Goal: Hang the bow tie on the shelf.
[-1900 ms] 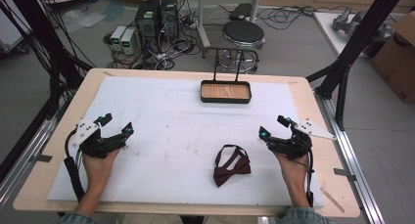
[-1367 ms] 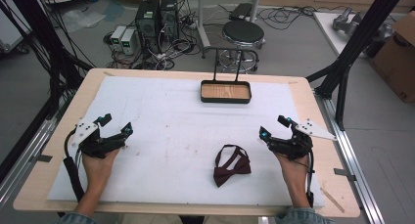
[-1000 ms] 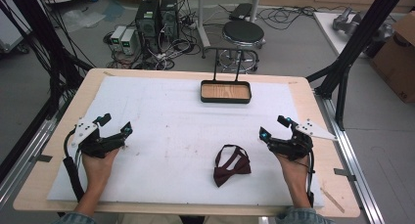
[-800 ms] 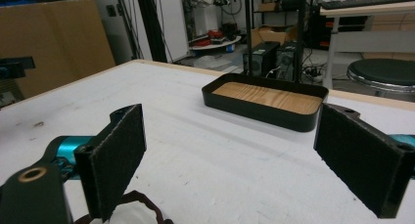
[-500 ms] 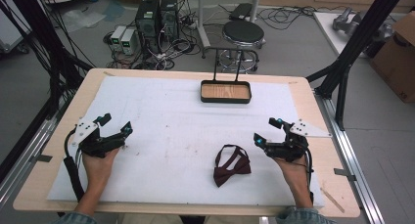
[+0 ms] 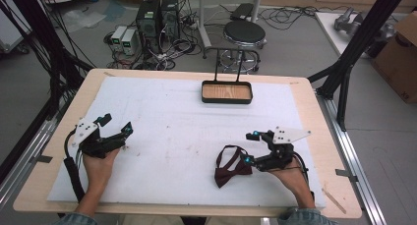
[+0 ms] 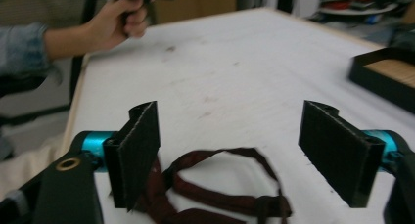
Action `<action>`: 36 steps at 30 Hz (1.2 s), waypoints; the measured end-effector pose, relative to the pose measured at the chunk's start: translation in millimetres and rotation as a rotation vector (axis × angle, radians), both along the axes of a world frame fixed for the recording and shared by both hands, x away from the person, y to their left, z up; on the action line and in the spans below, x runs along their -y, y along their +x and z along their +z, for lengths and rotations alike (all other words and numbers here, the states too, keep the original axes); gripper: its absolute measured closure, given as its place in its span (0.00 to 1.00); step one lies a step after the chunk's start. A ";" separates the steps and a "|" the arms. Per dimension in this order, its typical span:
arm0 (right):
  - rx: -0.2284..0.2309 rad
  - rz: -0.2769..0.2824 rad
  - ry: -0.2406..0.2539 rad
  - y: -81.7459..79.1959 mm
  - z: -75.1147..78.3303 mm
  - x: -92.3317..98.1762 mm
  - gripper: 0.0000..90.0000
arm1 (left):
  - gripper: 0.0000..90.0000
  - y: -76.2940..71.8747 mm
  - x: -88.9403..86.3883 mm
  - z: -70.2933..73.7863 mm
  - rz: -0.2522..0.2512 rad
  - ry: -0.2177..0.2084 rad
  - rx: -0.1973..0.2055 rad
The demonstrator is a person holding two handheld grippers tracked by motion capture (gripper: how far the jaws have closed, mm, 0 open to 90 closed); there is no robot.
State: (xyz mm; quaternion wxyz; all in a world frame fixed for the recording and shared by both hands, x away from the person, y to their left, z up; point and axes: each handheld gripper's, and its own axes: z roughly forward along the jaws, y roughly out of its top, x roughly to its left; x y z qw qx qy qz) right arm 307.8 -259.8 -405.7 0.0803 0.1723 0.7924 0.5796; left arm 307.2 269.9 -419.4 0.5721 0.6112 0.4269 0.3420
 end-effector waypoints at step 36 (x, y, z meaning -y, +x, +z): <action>0.035 0.276 -0.472 -12.7 -30.4 -39.0 0.58 | 0.18 1.5 -1.2 -1.1 0.000 -0.007 -0.010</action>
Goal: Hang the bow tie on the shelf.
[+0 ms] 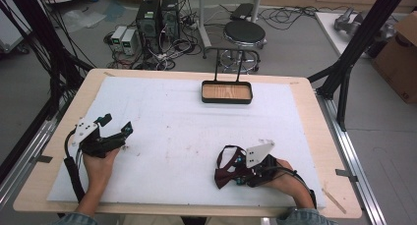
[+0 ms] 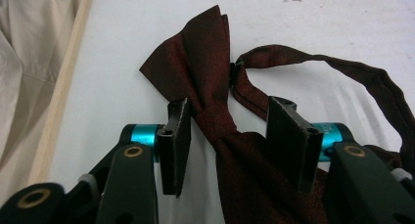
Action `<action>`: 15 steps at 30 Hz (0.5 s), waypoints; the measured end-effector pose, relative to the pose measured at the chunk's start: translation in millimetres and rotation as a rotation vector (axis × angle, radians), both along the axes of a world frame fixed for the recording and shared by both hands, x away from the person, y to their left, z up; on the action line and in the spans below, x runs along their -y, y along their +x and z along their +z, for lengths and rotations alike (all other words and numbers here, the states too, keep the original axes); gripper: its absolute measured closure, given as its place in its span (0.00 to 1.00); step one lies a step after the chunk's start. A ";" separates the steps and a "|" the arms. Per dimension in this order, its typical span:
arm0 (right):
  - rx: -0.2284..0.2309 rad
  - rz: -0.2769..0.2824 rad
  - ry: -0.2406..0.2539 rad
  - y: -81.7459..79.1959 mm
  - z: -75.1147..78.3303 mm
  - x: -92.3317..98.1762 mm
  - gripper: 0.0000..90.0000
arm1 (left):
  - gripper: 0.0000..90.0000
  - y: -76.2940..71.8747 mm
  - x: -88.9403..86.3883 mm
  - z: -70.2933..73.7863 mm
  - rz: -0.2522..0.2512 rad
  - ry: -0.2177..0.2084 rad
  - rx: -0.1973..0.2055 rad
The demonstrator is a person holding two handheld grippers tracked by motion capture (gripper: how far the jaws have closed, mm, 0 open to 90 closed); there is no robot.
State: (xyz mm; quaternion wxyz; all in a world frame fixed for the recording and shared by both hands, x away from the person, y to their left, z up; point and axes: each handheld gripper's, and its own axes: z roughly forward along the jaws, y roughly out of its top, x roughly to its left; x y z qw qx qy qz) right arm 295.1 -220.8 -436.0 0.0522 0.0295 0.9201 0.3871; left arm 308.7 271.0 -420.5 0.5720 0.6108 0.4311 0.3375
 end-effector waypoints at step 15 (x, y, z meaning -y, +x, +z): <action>0.010 0.025 -0.034 -2.3 1.0 -0.6 0.79 | 0.18 0.6 0.7 -0.7 0.001 -0.006 -0.005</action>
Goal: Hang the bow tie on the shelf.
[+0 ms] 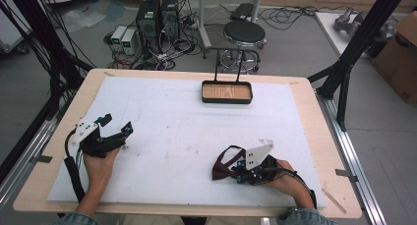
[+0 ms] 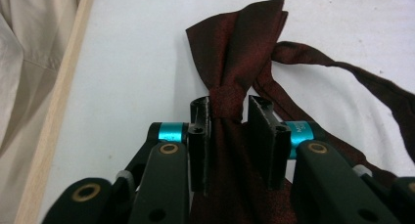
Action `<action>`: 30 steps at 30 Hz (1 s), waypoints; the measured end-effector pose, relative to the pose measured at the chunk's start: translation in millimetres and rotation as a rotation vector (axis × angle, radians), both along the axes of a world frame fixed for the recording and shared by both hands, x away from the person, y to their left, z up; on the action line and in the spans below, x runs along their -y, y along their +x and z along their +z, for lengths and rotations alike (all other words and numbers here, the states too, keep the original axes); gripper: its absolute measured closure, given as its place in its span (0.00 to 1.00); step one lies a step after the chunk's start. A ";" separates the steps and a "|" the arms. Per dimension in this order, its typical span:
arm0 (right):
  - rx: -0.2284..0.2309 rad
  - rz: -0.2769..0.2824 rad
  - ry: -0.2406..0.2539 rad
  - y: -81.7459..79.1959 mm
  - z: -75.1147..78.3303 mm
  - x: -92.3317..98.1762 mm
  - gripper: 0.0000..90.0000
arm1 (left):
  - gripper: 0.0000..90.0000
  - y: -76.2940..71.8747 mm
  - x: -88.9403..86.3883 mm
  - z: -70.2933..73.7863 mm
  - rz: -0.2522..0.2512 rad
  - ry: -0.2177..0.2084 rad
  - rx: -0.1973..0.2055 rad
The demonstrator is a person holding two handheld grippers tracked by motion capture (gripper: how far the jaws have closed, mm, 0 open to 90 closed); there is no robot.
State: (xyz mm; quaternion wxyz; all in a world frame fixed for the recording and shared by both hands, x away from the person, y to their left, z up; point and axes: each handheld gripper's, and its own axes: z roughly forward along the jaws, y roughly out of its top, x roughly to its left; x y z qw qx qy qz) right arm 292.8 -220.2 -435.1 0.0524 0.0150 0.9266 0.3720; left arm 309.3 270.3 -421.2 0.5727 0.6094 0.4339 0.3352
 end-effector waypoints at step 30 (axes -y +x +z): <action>0.151 -0.372 0.327 13.4 52.6 42.9 0.82 | 0.18 -0.3 0.8 0.5 0.006 -0.003 0.012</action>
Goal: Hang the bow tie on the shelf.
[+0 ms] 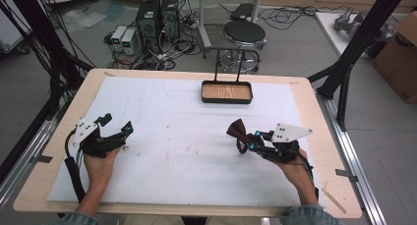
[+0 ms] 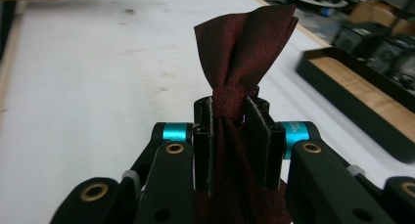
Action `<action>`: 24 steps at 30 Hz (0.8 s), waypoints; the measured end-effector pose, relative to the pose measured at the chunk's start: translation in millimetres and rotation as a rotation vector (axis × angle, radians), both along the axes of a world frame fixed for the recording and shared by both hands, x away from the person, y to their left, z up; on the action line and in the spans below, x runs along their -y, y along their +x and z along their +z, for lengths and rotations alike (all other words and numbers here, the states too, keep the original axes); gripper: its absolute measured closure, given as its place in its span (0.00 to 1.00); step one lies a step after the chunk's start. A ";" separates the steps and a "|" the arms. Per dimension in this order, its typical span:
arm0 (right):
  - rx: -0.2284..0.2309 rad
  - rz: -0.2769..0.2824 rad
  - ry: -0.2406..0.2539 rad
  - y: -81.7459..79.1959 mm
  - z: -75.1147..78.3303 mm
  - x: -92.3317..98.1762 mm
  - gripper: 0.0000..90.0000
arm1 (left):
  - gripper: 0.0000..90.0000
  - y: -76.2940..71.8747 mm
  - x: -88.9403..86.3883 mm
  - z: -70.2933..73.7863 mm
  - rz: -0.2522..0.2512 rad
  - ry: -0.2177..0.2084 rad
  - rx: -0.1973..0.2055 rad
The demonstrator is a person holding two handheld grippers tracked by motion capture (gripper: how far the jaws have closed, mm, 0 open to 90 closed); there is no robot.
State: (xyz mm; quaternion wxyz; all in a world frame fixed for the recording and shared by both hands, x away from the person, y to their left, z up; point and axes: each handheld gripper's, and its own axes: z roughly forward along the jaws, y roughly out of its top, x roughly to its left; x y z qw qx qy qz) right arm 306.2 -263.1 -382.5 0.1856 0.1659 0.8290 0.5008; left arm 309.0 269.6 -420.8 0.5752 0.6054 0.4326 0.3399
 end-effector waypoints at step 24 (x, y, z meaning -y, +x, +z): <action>0.016 -0.207 0.001 77.5 47.6 11.0 0.82 | 0.18 1.5 -0.4 -0.6 -0.003 -0.012 0.001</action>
